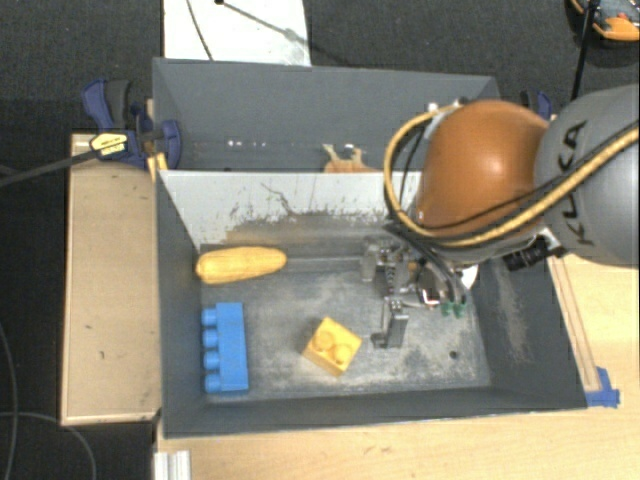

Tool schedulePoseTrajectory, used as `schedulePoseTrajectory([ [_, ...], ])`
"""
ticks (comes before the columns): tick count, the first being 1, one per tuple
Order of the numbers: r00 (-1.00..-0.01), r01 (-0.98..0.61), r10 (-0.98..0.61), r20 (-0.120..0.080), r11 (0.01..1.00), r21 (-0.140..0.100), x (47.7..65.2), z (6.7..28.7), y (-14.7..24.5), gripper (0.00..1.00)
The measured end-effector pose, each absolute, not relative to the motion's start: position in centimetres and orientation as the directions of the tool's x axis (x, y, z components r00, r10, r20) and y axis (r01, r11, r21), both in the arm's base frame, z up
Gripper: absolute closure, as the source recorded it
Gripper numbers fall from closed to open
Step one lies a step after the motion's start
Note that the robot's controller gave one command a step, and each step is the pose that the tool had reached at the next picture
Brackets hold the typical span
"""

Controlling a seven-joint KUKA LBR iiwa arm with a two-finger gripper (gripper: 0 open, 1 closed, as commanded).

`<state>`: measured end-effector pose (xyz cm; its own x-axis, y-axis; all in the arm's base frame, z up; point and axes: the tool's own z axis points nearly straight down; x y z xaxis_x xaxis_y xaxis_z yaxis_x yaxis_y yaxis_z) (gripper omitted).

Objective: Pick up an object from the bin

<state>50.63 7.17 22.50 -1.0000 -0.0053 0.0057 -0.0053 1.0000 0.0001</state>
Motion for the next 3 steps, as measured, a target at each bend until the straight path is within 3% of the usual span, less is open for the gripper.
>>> schedulePoseTrajectory([
  [1, -1.0, -0.003, -0.003, -0.003, 1.0, 0.001, 50.8, 22.9, 7.1, 0.0],
  [3, -0.995, -0.1, -0.1, -0.004, 0.995, 0.001, 48.4, 12.2, 7.3, 0.0],
])
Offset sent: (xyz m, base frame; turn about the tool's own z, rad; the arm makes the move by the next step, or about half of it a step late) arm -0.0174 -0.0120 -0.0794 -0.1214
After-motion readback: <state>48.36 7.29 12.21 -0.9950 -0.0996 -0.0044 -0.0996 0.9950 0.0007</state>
